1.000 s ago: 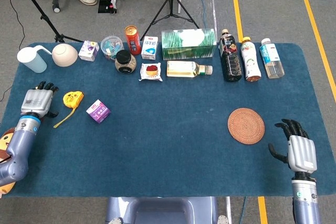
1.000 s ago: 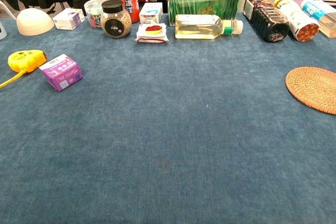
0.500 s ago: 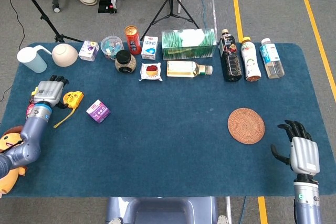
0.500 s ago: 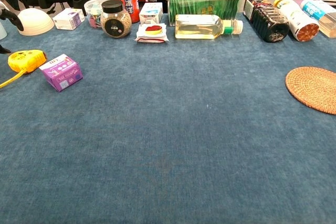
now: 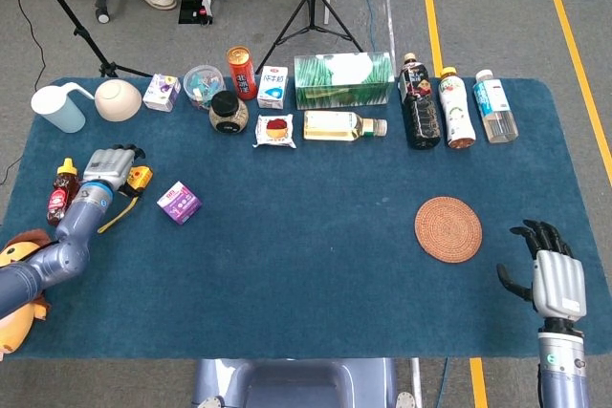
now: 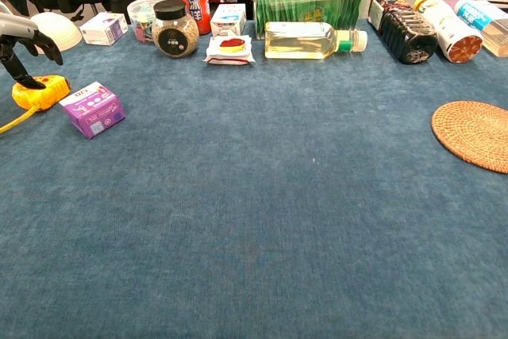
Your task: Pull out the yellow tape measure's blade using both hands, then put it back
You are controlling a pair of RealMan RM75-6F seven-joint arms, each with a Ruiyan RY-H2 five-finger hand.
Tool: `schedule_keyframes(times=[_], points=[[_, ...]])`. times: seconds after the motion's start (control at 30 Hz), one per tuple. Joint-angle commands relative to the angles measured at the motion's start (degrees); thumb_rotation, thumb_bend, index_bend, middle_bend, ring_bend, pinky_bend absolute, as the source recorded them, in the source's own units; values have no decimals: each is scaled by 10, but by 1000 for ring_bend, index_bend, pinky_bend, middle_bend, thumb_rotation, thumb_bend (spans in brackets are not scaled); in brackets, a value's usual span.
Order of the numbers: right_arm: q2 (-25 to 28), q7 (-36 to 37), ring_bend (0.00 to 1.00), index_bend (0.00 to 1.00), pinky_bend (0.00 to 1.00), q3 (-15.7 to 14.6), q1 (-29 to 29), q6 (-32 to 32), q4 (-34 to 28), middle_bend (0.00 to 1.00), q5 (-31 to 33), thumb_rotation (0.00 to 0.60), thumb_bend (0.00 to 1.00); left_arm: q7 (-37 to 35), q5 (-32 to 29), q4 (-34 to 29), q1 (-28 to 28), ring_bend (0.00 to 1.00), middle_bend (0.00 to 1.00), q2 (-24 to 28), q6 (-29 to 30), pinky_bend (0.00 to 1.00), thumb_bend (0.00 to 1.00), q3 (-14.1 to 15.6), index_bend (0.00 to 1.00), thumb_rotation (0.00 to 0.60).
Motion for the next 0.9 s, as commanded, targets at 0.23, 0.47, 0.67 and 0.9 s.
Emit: schedule_keyframes(times=[0.23, 0.47, 0.67, 0.9], points=[[1, 2, 118, 252, 235, 0, -1, 0, -1, 176, 0, 543, 334, -6, -23, -2, -18, 162, 209, 6, -2, 369, 322, 29, 184, 600], [2, 1, 118, 251, 235, -1, -3, 4, -4, 175, -2, 540, 334, -11, -46, 5, -30, 180, 226, 5, -14, 369, 322, 51, 185, 600], [3, 1, 118, 251, 235, -2, -5, 6, -6, 175, -4, 541, 334, -21, -54, 11, -37, 188, 243, 0, -20, 371, 322, 65, 187, 600], [6, -1, 119, 250, 235, -2, -8, 10, -10, 175, -5, 543, 334, -45, -41, 4, -42, 195, 244, 0, -30, 372, 327, 63, 188, 600]])
